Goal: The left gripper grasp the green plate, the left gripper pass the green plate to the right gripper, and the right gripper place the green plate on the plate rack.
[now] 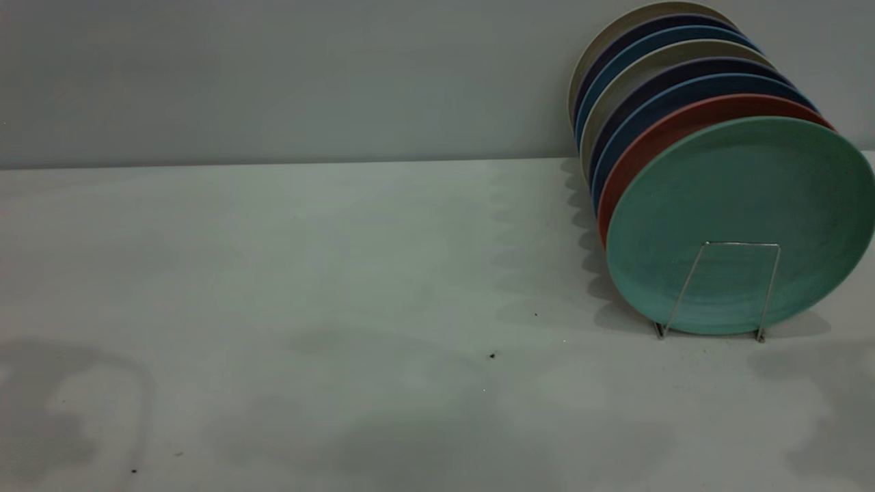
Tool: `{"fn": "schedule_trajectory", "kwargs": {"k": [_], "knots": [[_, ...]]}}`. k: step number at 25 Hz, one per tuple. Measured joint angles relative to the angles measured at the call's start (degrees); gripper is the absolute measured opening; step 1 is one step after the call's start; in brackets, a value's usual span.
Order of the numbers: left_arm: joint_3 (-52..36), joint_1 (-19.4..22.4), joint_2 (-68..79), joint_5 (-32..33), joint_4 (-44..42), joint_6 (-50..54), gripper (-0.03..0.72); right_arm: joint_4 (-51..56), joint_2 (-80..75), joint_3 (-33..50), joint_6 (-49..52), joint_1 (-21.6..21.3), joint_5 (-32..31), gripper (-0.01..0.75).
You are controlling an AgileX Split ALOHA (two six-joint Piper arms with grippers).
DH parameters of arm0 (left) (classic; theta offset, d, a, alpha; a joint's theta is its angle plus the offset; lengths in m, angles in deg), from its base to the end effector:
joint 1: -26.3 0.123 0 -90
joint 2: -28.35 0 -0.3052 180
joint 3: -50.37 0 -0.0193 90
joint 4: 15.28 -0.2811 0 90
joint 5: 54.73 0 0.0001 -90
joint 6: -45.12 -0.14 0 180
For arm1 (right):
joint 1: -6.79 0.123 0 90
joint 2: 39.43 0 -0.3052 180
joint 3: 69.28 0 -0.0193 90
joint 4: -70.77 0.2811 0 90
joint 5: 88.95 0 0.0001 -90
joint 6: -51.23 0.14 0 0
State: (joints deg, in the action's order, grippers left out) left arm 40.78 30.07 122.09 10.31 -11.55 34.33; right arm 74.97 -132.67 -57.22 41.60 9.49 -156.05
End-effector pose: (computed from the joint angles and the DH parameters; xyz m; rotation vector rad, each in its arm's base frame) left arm 0.3259 0.0132 0.2446 0.1481 2.9283 -0.0521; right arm 0.3112 0.0241 0.2337 -0.2866 2.9900 0.0921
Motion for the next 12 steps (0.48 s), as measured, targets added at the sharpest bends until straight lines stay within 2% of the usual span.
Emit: {"fn": "schedule_trajectory", "kwargs": {"k": [6,12], "knots": [[-9.2,-0.1,-19.0,1.5,2.7,-0.4,0.563,-1.8,13.5,1.9,2.2,6.5,-2.6,0.348],[-20.9,-0.1,-40.1,1.5,2.7,0.4,0.563,0.6,29.0,11.8,3.7,9.2,-3.4,0.348]]}}
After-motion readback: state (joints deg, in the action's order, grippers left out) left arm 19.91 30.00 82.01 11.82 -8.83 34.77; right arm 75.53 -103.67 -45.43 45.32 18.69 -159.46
